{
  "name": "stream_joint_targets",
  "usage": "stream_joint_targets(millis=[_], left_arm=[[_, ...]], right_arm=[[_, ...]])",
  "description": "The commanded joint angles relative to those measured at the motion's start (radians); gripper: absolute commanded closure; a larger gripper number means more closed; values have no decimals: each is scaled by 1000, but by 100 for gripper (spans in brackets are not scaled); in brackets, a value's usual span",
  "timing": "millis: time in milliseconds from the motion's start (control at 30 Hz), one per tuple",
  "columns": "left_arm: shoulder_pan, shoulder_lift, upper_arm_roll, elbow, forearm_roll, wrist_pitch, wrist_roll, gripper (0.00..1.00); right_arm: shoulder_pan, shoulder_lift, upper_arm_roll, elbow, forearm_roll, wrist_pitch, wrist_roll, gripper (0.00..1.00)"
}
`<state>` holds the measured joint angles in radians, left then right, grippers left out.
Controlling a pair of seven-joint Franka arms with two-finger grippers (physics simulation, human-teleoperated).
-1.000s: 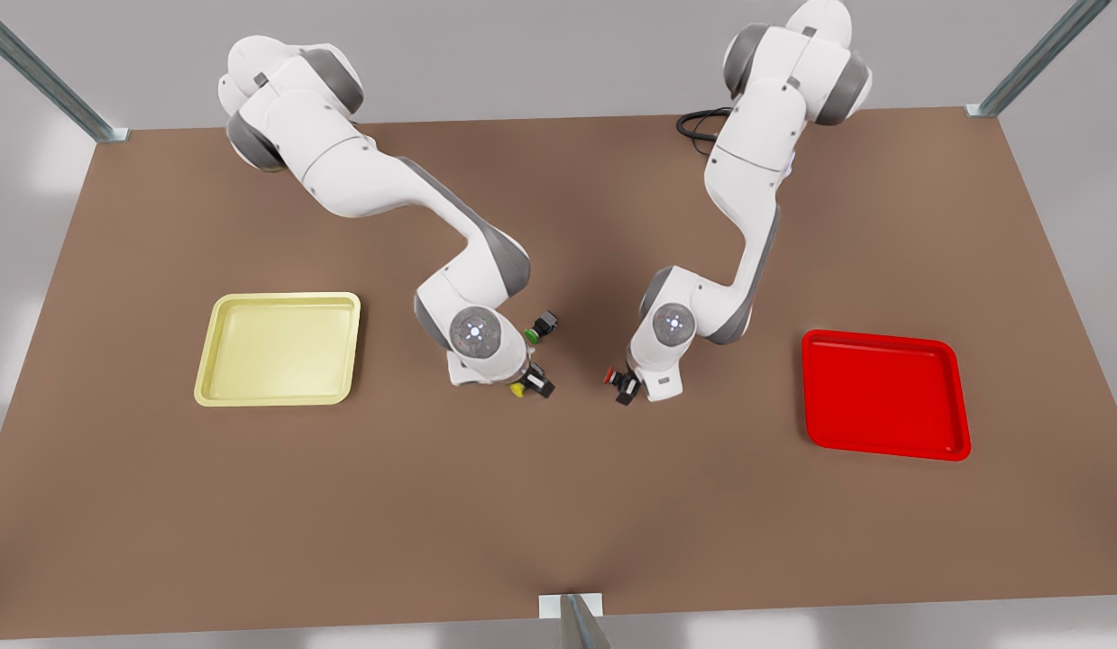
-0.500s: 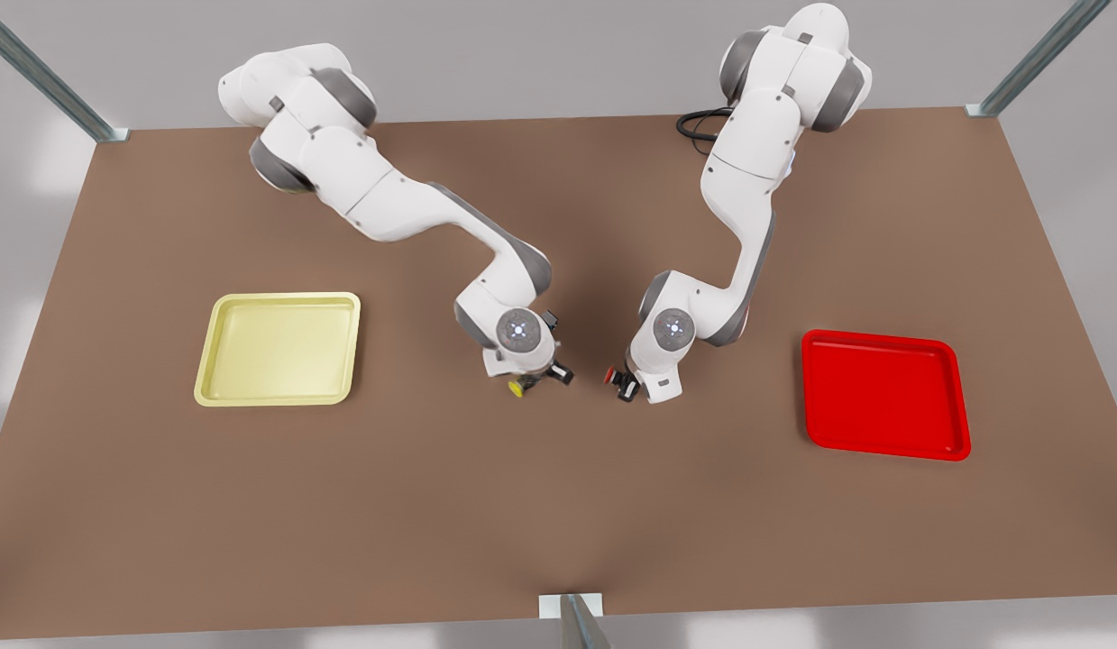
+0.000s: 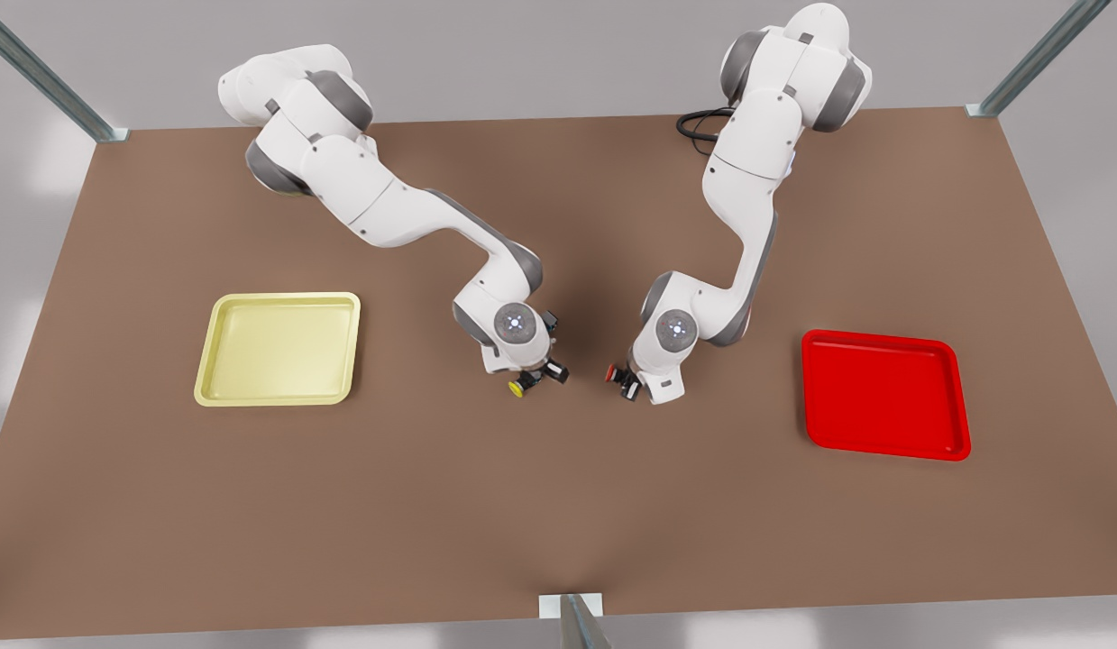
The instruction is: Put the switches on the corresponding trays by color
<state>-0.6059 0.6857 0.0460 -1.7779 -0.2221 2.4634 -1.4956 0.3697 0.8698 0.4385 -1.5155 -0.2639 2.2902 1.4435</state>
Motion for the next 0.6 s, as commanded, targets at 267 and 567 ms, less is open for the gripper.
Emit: stream_joint_targets(millis=[267, 567], left_arm=[[0, -17, 15, 2, -11, -33, 29, 47], [14, -153, 465, 0, -57, -449, 818, 47]], right_arm=[[-20, 0, -4, -9, -70, 14, 37, 2], [0, 15, 6, -2, -190, 17, 166, 6]])
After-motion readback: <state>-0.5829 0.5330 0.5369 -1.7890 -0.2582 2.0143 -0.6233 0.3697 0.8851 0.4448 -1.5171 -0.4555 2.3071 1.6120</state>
